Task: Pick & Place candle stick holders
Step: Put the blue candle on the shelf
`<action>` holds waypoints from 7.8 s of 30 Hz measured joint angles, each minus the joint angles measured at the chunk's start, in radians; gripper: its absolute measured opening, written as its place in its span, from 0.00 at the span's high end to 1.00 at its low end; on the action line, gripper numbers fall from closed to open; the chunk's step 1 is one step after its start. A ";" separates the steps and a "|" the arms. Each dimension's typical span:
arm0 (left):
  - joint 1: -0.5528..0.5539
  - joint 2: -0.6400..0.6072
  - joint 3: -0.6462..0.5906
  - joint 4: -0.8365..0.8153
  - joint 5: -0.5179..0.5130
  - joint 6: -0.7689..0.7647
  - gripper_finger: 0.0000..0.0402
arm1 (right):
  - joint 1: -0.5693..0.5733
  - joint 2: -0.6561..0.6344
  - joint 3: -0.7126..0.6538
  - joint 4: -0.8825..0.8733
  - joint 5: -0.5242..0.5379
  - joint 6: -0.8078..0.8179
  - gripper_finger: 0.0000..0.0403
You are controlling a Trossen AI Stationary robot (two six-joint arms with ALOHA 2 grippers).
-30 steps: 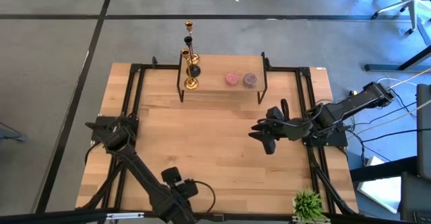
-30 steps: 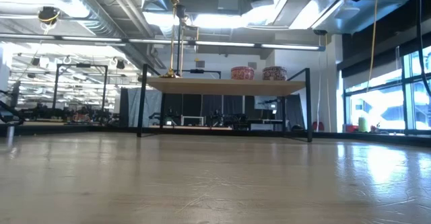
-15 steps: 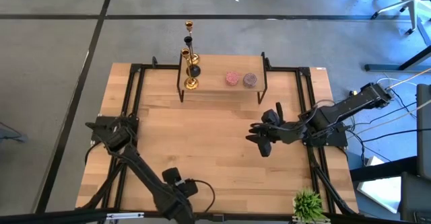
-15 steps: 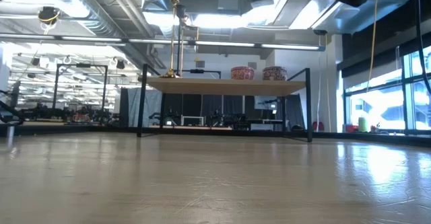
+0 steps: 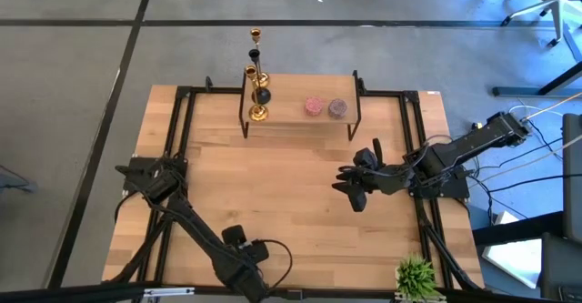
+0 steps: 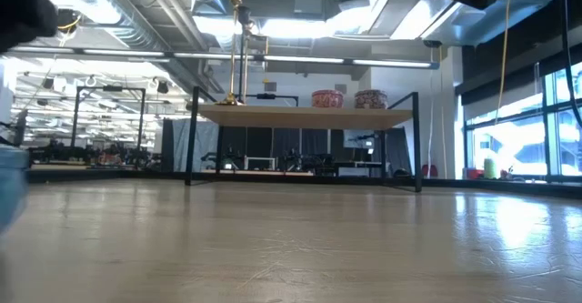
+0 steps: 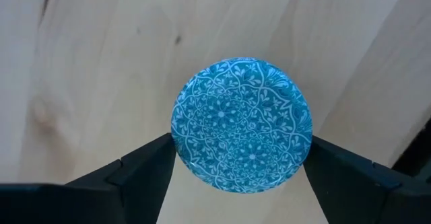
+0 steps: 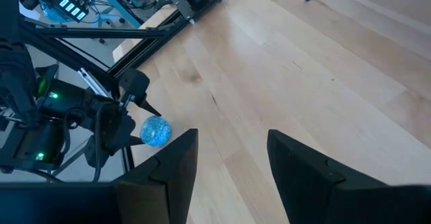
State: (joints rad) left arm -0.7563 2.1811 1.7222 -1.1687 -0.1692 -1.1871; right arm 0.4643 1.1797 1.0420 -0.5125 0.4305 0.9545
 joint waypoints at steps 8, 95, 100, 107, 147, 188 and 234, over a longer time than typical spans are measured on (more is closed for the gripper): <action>0.022 0.001 -0.001 0.026 -0.055 0.088 0.22 | 0.000 0.000 0.000 0.000 0.001 0.004 0.54; 0.066 0.003 -0.008 0.132 -0.071 0.431 0.08 | 0.000 0.014 0.000 -0.006 0.013 0.011 0.54; 0.066 0.003 -0.014 0.154 -0.068 0.434 0.08 | 0.000 0.014 0.000 -0.009 0.013 0.011 0.54; 0.070 0.003 -0.014 0.153 -0.060 0.427 0.08 | 0.000 0.014 0.000 -0.009 0.002 0.011 0.54; 0.099 -0.015 0.000 -0.040 -0.123 0.350 0.27 | 0.000 0.014 0.000 -0.005 0.003 0.032 0.54; 0.421 -0.407 0.026 0.342 -0.546 0.833 0.27 | -0.243 0.156 0.000 0.433 -0.256 0.368 0.21; 0.464 -0.479 0.026 0.236 -0.343 0.845 0.24 | -0.281 0.223 0.006 0.508 -0.345 0.388 0.55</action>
State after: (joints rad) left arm -0.2924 1.7021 1.7480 -0.9322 -0.5119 -0.3421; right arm 0.1829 1.4029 1.0476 -0.0045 0.0857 1.3428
